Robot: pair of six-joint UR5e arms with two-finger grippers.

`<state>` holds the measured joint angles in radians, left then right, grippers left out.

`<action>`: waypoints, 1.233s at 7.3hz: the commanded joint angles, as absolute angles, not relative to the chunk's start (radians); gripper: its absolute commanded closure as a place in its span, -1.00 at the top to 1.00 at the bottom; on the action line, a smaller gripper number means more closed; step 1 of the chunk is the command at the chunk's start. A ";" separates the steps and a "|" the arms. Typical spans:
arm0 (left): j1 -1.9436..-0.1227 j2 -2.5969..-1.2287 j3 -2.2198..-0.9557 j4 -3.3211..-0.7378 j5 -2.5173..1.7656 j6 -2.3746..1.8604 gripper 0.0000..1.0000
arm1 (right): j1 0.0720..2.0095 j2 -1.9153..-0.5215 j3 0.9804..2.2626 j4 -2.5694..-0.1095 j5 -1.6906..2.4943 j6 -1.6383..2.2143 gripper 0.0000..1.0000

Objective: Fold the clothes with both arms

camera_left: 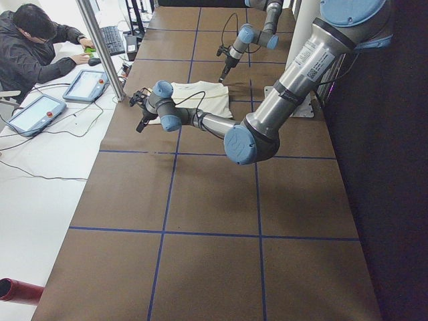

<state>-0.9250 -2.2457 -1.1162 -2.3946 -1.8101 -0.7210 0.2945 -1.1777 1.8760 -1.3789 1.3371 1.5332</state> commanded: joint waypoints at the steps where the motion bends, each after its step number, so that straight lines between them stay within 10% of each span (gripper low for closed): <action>1: -0.925 -2.246 -1.120 -2.395 -1.810 -0.721 1.00 | 0.299 -1.113 1.905 -1.489 1.344 1.291 1.00; 9: -0.922 -2.237 -1.120 -2.395 -1.810 -0.723 1.00 | 0.233 -0.979 1.778 -1.513 1.244 0.818 0.77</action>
